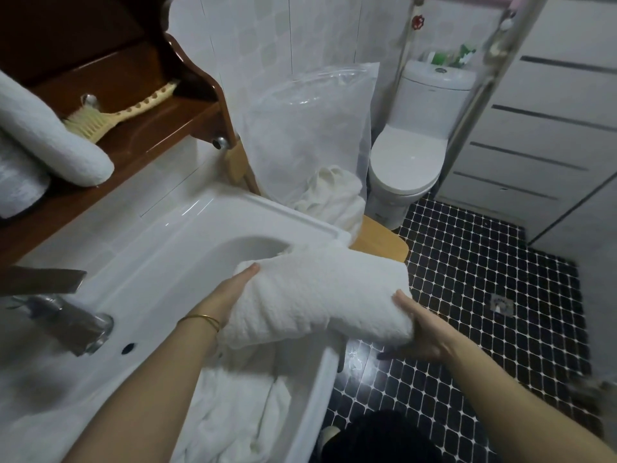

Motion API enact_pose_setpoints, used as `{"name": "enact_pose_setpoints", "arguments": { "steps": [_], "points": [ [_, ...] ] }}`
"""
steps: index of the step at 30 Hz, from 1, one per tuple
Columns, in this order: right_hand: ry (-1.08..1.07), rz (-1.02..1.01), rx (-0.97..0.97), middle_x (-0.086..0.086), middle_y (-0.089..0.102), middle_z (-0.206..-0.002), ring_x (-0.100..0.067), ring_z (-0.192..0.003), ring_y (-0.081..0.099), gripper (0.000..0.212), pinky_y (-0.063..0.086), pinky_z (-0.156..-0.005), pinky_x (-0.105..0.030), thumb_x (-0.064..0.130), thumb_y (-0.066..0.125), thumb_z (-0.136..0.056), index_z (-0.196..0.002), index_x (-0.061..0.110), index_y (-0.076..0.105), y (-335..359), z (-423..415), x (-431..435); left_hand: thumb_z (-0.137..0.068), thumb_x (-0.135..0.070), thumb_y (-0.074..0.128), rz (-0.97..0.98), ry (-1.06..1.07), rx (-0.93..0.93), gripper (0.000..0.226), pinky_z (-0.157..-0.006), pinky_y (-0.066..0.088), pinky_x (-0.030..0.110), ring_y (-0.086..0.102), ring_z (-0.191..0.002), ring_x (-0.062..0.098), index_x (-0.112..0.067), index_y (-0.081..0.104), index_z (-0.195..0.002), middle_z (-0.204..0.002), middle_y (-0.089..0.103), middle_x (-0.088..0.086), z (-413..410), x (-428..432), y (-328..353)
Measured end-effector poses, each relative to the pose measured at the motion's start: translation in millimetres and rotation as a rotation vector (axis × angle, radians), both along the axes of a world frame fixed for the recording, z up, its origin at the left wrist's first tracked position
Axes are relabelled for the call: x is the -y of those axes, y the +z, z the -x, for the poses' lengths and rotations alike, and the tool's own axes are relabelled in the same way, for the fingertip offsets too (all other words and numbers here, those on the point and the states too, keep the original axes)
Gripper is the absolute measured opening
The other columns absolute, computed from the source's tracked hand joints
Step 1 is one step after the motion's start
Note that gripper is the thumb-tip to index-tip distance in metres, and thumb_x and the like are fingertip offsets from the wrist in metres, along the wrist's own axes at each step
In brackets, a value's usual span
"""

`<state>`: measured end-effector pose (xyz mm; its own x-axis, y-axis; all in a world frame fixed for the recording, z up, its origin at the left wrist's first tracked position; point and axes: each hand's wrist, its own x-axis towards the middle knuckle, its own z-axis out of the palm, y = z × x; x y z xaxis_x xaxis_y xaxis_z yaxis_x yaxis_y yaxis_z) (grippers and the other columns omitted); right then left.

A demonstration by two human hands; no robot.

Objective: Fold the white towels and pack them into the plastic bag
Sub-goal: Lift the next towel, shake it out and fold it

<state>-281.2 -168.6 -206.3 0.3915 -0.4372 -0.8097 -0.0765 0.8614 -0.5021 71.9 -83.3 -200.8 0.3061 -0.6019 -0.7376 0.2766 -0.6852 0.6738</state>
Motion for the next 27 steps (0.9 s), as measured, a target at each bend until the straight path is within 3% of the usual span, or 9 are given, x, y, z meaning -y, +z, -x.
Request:
{"name": "enact_pose_setpoints", "arguments": {
  "steps": [3,7,12,16,20,22,23,25,27],
  "points": [
    [-0.157,0.115,-0.018,-0.016,0.067,-0.099,-0.033,-0.086,0.066,0.042,0.057,-0.062,-0.047,0.025,0.064,-0.084,-0.121,0.007,0.053,14,-15,3,-0.091,-0.057,0.047,0.007,-0.054,-0.07,0.048,-0.074,0.051,0.037,0.062,-0.098,0.028,-0.023,0.053,-0.124,-0.112,0.064,0.009,4,-1,3],
    [-0.246,0.278,-0.272,-0.013,0.064,-0.097,-0.032,-0.087,0.062,0.03,0.052,-0.08,-0.051,0.017,0.061,-0.087,-0.112,0.003,0.057,31,-26,30,-0.099,-0.042,0.041,0.064,-0.077,-0.032,0.046,-0.094,0.047,0.043,0.057,-0.113,0.032,-0.014,0.047,-0.135,-0.129,0.057,0.014,1,0,-2],
    [-0.082,0.349,-0.57,-0.015,0.065,-0.105,-0.033,-0.097,0.063,0.033,0.052,-0.091,-0.047,0.017,0.066,-0.082,-0.106,-0.004,0.062,14,-23,31,-0.096,-0.05,0.045,-0.042,-0.159,-0.09,0.05,-0.104,0.042,0.043,0.059,-0.114,0.031,-0.013,0.058,-0.125,-0.126,0.062,0.014,12,-14,-16],
    [0.122,0.496,-0.738,-0.012,0.066,-0.099,-0.023,-0.079,0.058,0.021,0.048,-0.075,-0.034,0.028,0.066,-0.081,-0.083,0.007,0.063,14,-27,32,-0.081,-0.071,0.051,-0.207,-0.178,-0.184,0.07,-0.099,0.046,0.041,0.063,-0.108,0.031,-0.014,0.064,-0.12,-0.116,0.067,0.015,15,-29,-19],
    [0.44,0.706,-0.98,-0.015,0.062,-0.109,-0.03,-0.091,0.058,0.031,0.045,-0.077,-0.035,0.026,0.053,-0.091,-0.108,0.001,0.057,25,-39,33,-0.076,-0.077,0.05,-0.216,-0.198,-0.234,0.08,-0.098,0.047,0.039,0.06,-0.111,0.032,-0.013,0.063,-0.121,-0.119,0.065,0.016,21,-33,-18],
    [0.454,0.967,-1.148,-0.014,0.056,-0.117,-0.033,-0.103,0.056,0.029,0.043,-0.085,-0.041,0.024,0.046,-0.094,-0.117,0.006,0.051,35,-50,27,-0.076,-0.076,0.051,-0.22,-0.201,-0.244,0.079,-0.091,0.049,0.037,0.062,-0.109,0.032,-0.012,0.064,-0.121,-0.116,0.067,0.016,25,-35,-17],
    [0.402,1.179,-1.115,-0.013,0.055,-0.119,-0.033,-0.106,0.055,0.029,0.041,-0.088,-0.042,0.024,0.046,-0.095,-0.119,0.009,0.052,41,-57,23,-0.076,-0.075,0.051,-0.222,-0.189,-0.25,0.078,-0.089,0.049,0.036,0.062,-0.108,0.032,-0.012,0.064,-0.121,-0.115,0.067,0.016,26,-37,-18],
    [0.391,1.552,-0.763,-0.012,0.059,-0.12,-0.031,-0.111,0.054,0.03,0.038,-0.092,-0.037,0.024,0.054,-0.093,-0.118,0.01,0.06,54,-73,10,-0.077,-0.073,0.052,-0.209,-0.157,-0.268,0.073,-0.082,0.051,0.035,0.065,-0.103,0.031,-0.014,0.065,-0.118,-0.111,0.069,0.014,28,-41,-20],
    [0.736,1.727,-0.574,-0.007,0.057,-0.129,-0.027,-0.122,0.047,0.033,0.031,-0.1,-0.036,0.03,0.055,-0.092,-0.121,0.016,0.062,57,-87,-3,-0.079,-0.071,0.051,-0.184,-0.124,-0.306,0.065,-0.071,0.051,0.031,0.071,-0.088,0.028,-0.016,0.068,-0.108,-0.1,0.073,0.012,32,-45,-24]
  ]
}}
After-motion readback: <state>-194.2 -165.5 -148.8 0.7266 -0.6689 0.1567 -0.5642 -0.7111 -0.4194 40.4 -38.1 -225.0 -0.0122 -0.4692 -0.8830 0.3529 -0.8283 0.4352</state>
